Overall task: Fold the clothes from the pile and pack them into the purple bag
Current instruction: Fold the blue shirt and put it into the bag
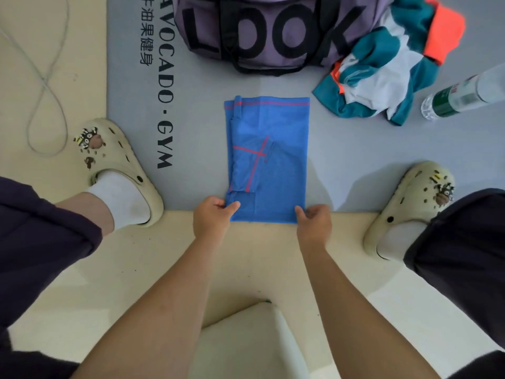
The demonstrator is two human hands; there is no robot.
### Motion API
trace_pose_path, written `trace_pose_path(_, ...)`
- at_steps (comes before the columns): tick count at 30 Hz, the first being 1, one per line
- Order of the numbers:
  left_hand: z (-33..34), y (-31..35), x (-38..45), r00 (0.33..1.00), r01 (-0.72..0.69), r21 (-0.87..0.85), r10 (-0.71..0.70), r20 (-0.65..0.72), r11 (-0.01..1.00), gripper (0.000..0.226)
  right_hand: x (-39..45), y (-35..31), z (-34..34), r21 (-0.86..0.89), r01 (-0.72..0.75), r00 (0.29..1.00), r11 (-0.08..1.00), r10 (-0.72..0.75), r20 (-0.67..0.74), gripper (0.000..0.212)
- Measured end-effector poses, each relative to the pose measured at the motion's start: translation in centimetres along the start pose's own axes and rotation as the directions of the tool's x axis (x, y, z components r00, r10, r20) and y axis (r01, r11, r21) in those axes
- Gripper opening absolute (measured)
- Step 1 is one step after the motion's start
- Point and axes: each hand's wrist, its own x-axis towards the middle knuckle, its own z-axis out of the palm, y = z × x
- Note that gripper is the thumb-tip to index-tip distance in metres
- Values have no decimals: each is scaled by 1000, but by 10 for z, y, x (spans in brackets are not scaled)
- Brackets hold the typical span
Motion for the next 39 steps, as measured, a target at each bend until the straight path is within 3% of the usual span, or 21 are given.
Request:
trace_pose_path(3,0,-12,-8,989,120,99,-128,79,988,48,-8,14,-3,17,-123,987,992,120,105,26)
trace_pose_path(6,2,-19,-12,966,223,-147,-199,163,964,38,-13,17,-9,161,-206,960,965,167,225,27)
trace_pose_path(9,4,-20,-14,951,303,-400,-252,176,865,18,-15,15,-19,308,-290,930,906,191,314,22)
trace_pose_path(13,7,-17,-8,954,298,-385,-262,145,874,13,-17,10,-27,422,-384,877,821,181,445,18)
trace_pose_path(17,16,-10,-9,949,305,-355,-253,186,883,27,-16,15,-30,485,-436,857,758,185,481,16)
trace_pose_path(19,17,-10,-11,935,349,-453,-274,225,820,28,-14,19,-33,526,-470,845,709,189,499,17)
trace_pose_path(22,10,-11,-15,874,478,-648,-249,417,593,24,-11,23,-37,569,-523,820,634,194,538,17)
trace_pose_path(25,2,-7,-21,848,521,-684,-219,482,510,24,-8,22,-40,588,-555,796,588,169,581,15)
trace_pose_path(29,-14,13,-18,915,400,-775,-158,372,490,31,5,-1,-46,652,-504,808,567,43,588,15)
trace_pose_path(32,-34,50,-8,951,258,-831,20,308,493,22,23,-45,-55,717,-424,825,553,-91,558,13)
trace_pose_path(35,-52,90,9,942,182,-847,159,296,499,11,43,-94,-64,737,-335,815,587,-212,540,8)
trace_pose_path(37,-59,109,27,922,107,-807,245,299,581,14,56,-122,-66,726,-276,814,630,-249,525,11)
trace_pose_path(39,-63,124,47,926,1,-655,247,286,755,13,69,-148,-62,645,-161,844,747,-235,482,15)
